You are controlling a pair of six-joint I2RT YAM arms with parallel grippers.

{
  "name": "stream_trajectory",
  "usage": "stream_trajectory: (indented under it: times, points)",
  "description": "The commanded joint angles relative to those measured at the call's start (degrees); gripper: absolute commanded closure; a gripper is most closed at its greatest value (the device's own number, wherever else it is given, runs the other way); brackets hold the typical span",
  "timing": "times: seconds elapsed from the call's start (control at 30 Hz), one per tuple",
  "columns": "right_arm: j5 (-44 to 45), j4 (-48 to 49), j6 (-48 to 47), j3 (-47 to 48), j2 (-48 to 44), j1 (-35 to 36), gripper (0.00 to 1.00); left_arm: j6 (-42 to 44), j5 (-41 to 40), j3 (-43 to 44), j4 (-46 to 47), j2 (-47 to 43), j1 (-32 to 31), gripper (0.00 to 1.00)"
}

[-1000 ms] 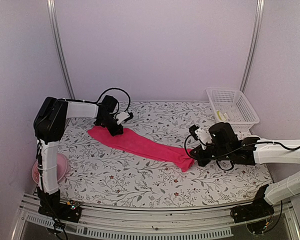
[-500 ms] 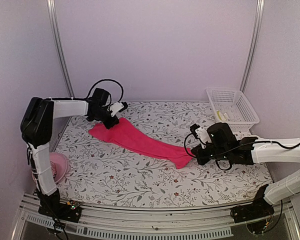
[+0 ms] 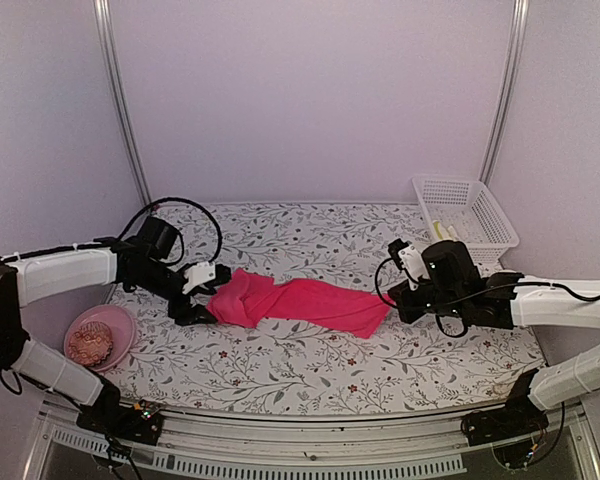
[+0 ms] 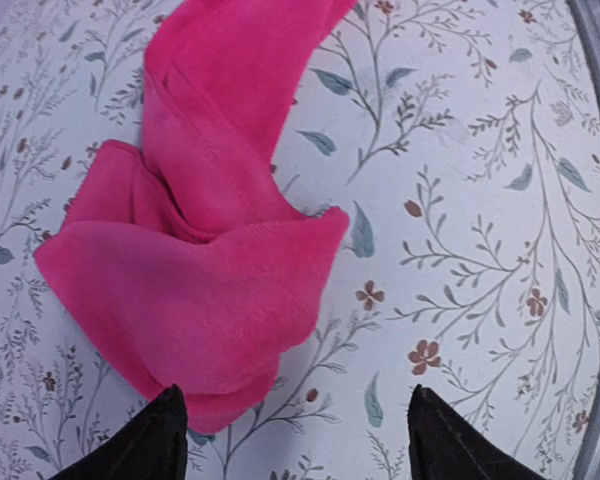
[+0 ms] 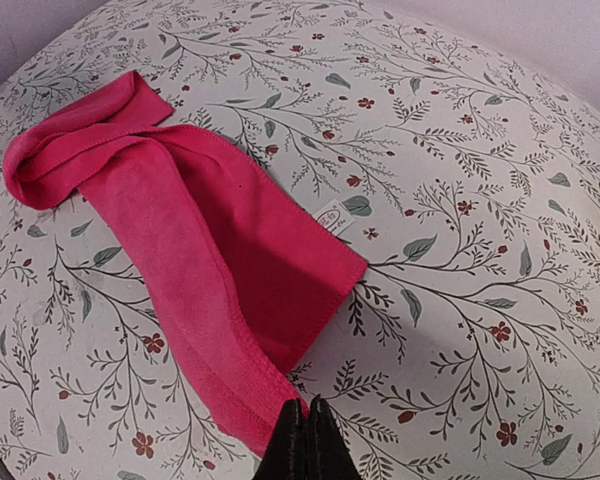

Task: Roll the towels
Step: Adjust the towel at the center of the board.

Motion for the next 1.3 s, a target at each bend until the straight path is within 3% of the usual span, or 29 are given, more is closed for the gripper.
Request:
stream_trajectory:
  times: [0.0, 0.17, 0.27, 0.53, 0.67, 0.87, 1.2, 1.27]
  points:
    - [0.93, 0.51, -0.10, 0.63, -1.29, -0.28, 0.98, 7.66, 5.98, 0.27, -12.11, -2.90, 0.26, 0.21]
    - [0.24, 0.39, 0.41, 0.43, -1.46, -0.31, 0.98, -3.99, 1.11, 6.30, -3.08, 0.85, 0.90, 0.19]
    - [0.02, 0.39, 0.64, -0.19, -1.67, -0.25, 0.98, -5.64, 3.04, 12.22, -4.22, 6.34, 0.48, 0.21]
    - [0.11, -0.01, 0.99, -0.65, -1.44, -0.26, 0.98, -12.96, -6.89, 26.54, -6.88, 22.76, -7.16, 0.28]
    - [-0.08, -0.05, 1.04, -0.64, -0.95, -0.24, 0.98, -14.12, -13.70, 27.22, -6.93, 26.70, -10.30, 0.27]
    - [-0.45, 0.63, 1.09, -0.69, 0.32, -0.28, 0.98, -15.89, -18.40, 26.07, -8.24, 27.98, -9.98, 0.39]
    - [-1.28, 1.56, 0.88, -0.54, 1.13, -0.24, 0.98, -16.63, -21.26, 21.61, -9.25, 25.77, -8.35, 0.47]
    - [-1.32, 1.67, 0.84, -0.56, 1.30, -0.26, 0.98, -16.59, -21.52, 20.99, -9.55, 25.68, -8.11, 0.53]
